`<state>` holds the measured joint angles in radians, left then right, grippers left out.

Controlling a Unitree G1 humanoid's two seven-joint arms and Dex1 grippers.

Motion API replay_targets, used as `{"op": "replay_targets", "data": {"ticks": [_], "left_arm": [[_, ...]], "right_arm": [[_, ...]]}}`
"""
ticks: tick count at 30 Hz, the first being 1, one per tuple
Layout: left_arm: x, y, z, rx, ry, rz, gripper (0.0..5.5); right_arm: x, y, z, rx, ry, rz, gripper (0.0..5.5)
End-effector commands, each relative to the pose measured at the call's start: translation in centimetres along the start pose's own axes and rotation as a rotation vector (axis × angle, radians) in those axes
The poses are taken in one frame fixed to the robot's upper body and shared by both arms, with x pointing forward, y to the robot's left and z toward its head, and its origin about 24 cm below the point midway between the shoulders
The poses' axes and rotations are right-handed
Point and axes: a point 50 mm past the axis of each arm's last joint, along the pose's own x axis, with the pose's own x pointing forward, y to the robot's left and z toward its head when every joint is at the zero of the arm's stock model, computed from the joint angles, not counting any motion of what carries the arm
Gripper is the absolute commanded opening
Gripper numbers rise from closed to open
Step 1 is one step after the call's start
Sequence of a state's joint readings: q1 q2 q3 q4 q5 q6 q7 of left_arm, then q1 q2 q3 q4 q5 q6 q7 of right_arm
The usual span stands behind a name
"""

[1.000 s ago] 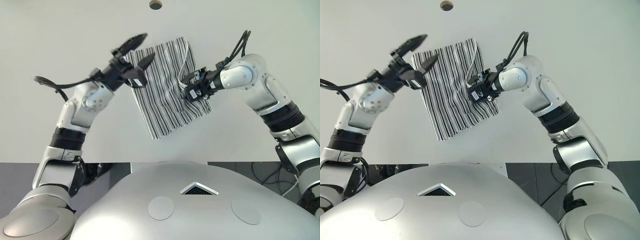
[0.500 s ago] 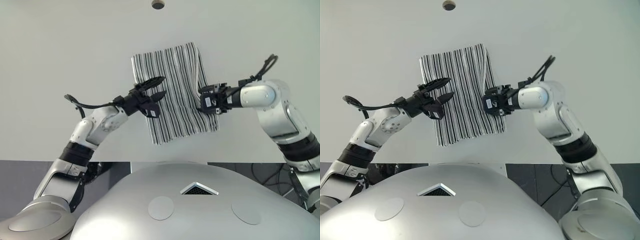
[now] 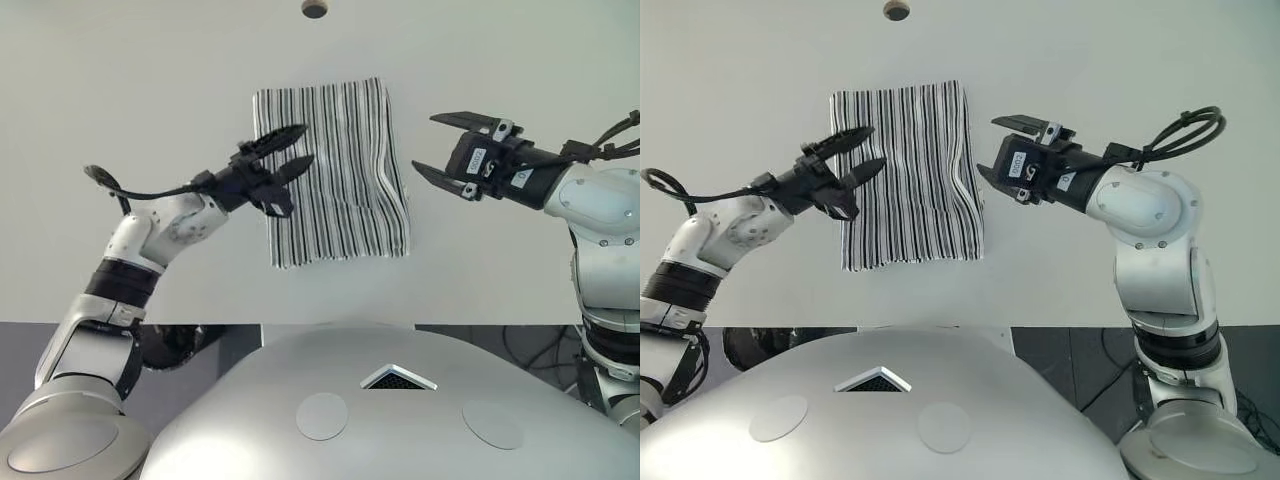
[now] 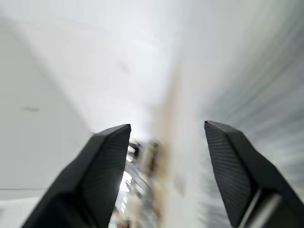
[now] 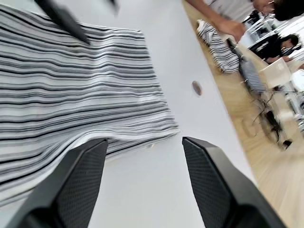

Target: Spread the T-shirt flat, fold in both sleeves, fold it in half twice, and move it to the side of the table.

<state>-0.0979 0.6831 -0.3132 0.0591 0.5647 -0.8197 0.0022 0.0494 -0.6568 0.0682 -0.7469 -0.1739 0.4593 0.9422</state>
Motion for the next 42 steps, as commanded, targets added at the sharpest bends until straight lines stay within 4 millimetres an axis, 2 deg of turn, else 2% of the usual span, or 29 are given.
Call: {"op": "replay_targets", "data": {"ticks": [1, 4, 8, 10, 12, 15, 19, 24, 30, 36, 42], "left_arm": [[-1.6, 5.1, 1.8, 0.098, -0.106, 0.08, 2.85], [-5.8, 4.4, 2.5, 0.165, -0.09, -0.173, 2.85], [-11.3, 0.7, 3.0, 0.158, -0.02, -0.529, 2.85], [-13.0, -0.9, 3.5, 0.141, -0.017, -0.644, 2.85], [-13.7, -1.9, 3.8, 0.138, -0.035, -0.71, 2.85], [-13.3, -2.6, 3.8, 0.134, -0.04, -0.704, 2.85], [-11.8, -2.0, 3.0, 0.095, -0.004, -0.592, 2.85], [-10.5, -3.3, 3.7, 0.026, -0.041, -0.561, 2.85], [-9.8, -5.0, 4.7, -0.016, -0.108, -0.622, 2.85], [-9.5, -5.7, 4.2, -0.02, -0.084, -0.646, 2.85], [-9.5, -5.7, 3.6, -0.036, -0.05, -0.648, 1.8]], "right_arm": [[-2.2, 1.1, -1.7, -0.025, 0.003, 0.05, 2.95], [-4.8, 2.3, -3.5, -0.025, 0.077, 0.107, 2.95], [-6.4, 3.4, -4.0, -0.008, 0.071, 0.135, 2.95], [-6.5, 3.6, -3.9, -0.009, 0.055, 0.139, 2.95], [-6.4, 3.6, -4.0, -0.012, 0.047, 0.132, 2.95], [-6.1, 3.4, -4.1, -0.015, 0.041, 0.123, 2.95], [-5.7, 3.6, -4.3, -0.013, 0.042, 0.119, 2.95], [-5.6, 3.6, -4.7, -0.012, 0.055, 0.105, 2.95], [-5.4, 3.4, -4.6, -0.016, 0.047, 0.107, 2.95], [-5.0, 3.7, -4.8, -0.006, 0.044, 0.117, 2.95], [-5.3, 5.8, -5.5, -0.024, 0.093, 0.271, 2.97]]}}
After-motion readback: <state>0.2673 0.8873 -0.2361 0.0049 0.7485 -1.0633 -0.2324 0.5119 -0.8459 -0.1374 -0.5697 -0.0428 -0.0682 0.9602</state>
